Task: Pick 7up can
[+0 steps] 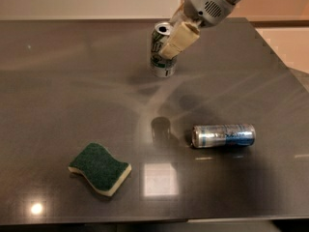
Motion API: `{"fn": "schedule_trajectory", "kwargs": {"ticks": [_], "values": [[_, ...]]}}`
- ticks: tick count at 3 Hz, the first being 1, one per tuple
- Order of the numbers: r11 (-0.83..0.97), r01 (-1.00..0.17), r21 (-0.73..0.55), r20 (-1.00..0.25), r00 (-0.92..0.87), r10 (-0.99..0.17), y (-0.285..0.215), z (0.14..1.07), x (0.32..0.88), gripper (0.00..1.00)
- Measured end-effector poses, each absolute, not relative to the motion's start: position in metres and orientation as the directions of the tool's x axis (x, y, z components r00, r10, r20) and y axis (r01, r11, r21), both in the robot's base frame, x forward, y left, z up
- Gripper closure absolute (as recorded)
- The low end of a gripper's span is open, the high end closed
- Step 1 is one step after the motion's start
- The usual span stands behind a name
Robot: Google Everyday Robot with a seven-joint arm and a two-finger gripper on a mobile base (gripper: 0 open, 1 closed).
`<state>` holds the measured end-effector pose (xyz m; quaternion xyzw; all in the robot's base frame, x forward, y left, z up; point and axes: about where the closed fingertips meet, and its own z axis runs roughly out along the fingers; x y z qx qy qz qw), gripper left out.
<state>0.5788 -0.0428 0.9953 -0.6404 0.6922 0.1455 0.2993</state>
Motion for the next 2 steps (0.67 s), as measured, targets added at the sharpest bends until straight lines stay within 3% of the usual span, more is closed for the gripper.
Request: {"fn": "schedule_trajectory", "kwargs": {"ticks": [2], "values": [[0.082, -0.975, -0.207, -0.607, 0.062, -0.793, -0.0449, 1.0223, 0.5650, 1.00]]}}
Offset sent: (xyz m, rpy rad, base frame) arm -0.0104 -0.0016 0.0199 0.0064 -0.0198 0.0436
